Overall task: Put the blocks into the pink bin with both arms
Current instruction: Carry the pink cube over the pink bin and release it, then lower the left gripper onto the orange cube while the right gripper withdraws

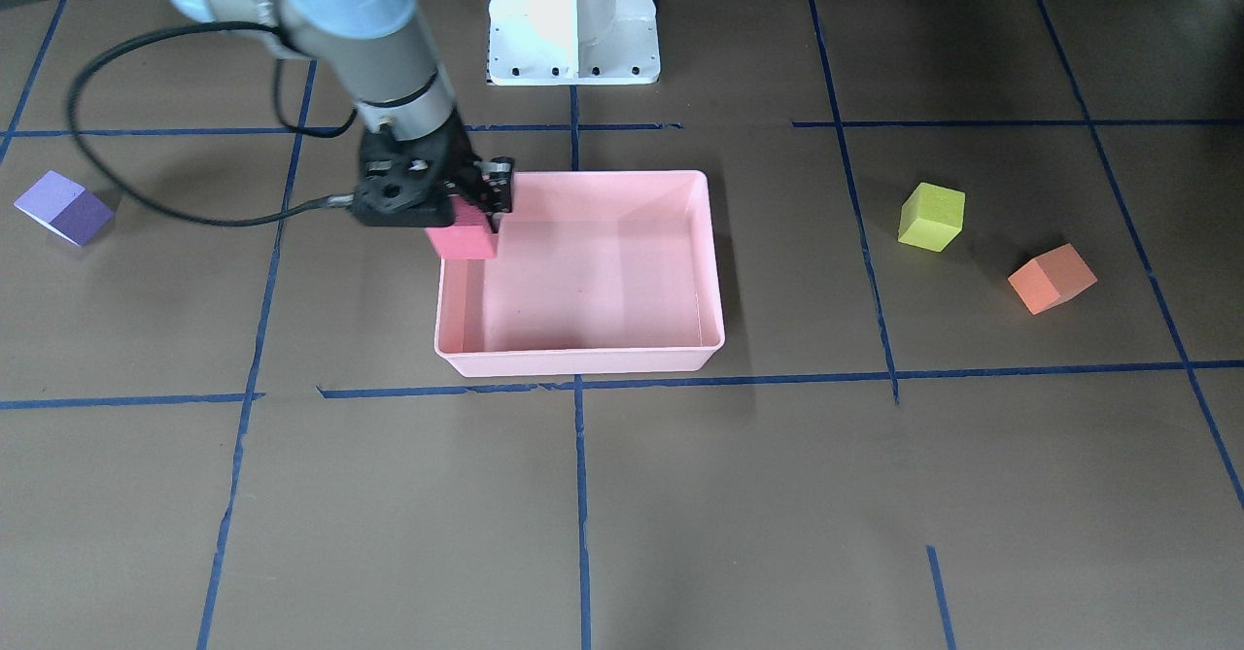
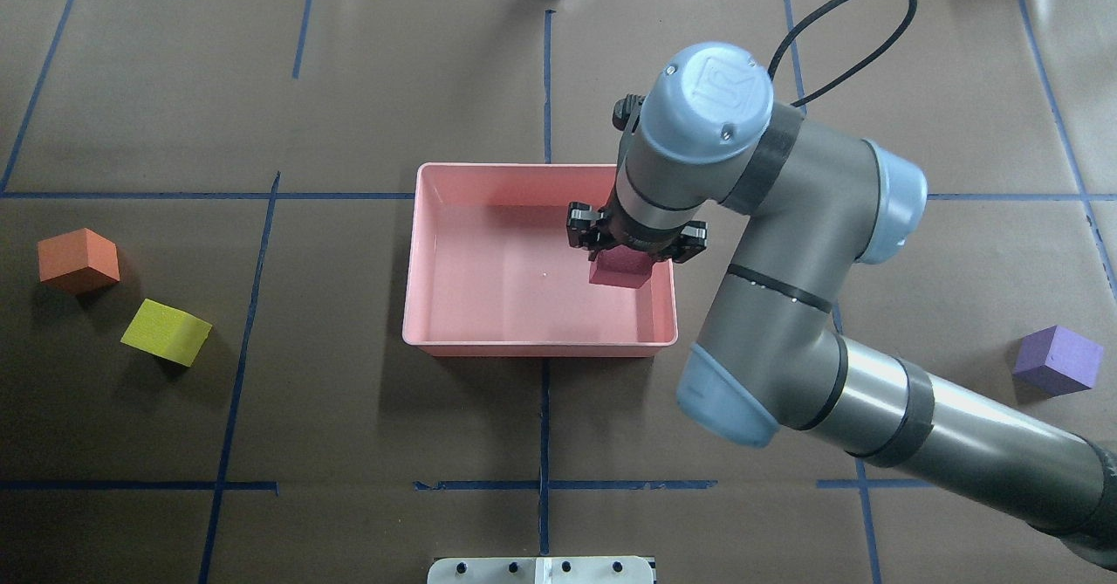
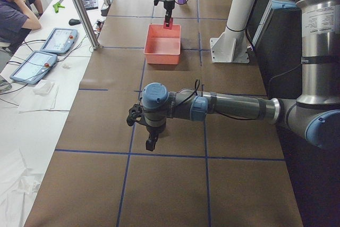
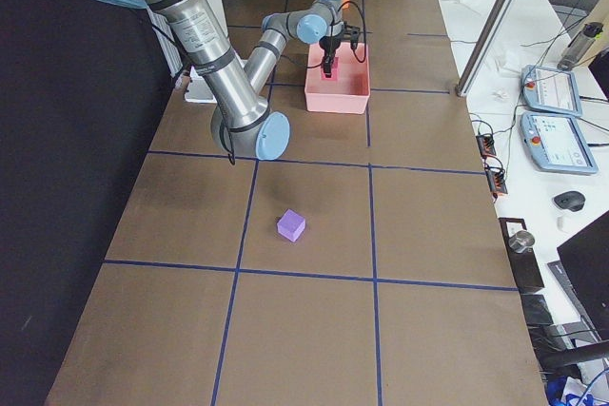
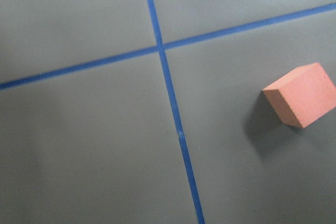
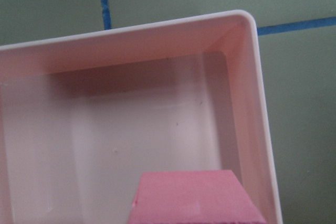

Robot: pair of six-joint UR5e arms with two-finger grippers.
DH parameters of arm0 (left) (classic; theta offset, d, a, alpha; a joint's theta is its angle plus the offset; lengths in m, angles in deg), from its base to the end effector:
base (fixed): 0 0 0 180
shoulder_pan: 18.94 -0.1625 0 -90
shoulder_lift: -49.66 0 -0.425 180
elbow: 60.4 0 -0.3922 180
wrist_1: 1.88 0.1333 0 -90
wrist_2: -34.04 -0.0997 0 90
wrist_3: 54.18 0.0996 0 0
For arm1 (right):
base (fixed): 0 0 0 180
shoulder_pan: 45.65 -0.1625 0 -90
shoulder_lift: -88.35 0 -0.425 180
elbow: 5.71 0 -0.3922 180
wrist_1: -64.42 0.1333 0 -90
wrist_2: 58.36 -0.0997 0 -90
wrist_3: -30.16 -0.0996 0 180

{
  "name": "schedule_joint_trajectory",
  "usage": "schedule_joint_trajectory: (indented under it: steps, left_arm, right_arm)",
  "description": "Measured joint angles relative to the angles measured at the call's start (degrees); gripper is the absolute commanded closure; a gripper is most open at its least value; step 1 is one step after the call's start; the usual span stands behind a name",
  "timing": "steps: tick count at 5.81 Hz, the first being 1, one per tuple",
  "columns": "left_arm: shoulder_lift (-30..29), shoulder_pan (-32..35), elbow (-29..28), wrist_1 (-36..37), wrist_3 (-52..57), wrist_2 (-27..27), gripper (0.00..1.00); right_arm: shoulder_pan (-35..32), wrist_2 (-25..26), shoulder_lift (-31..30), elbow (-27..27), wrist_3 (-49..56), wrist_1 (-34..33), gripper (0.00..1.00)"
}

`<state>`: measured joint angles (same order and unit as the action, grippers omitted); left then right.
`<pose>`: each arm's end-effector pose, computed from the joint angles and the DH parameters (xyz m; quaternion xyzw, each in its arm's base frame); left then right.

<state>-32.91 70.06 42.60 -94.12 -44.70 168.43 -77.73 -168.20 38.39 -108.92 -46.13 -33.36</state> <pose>-0.0559 -0.4449 0.6028 0.0907 0.3712 0.1100 0.9175 -0.4935 -0.4267 0.1683 0.0017 -0.4125 0.0793 0.9075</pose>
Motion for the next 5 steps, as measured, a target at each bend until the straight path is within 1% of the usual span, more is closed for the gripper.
schedule_joint_trajectory:
  steps: [1,2,3,4,5]
  left_arm:
    - [-0.3,-0.2,-0.4,-0.9,0.1,0.0,0.0]
    - [-0.7,-0.4,-1.1,-2.0,-0.4,0.1,0.0]
    - [-1.3,-1.7,-1.6,-3.7,-1.9,0.1,0.0]
    - [-1.8,-4.8,-2.5,-6.6,-4.9,0.0,0.0]
    - [-2.1,-8.9,-4.2,-10.8,-10.3,-0.1,0.0]
  right_arm:
    - [1.2,1.1,0.3,0.1,-1.0,0.0,0.0]
    - [1.0,1.3,0.2,0.1,-0.4,-0.3,0.0]
    - [-0.7,0.4,0.2,0.0,3.0,-1.5,0.0]
    - [-4.3,-2.2,-0.4,-0.1,9.4,-3.0,0.0]
    - [-9.0,-5.8,-1.8,-0.2,17.3,-3.8,0.0]
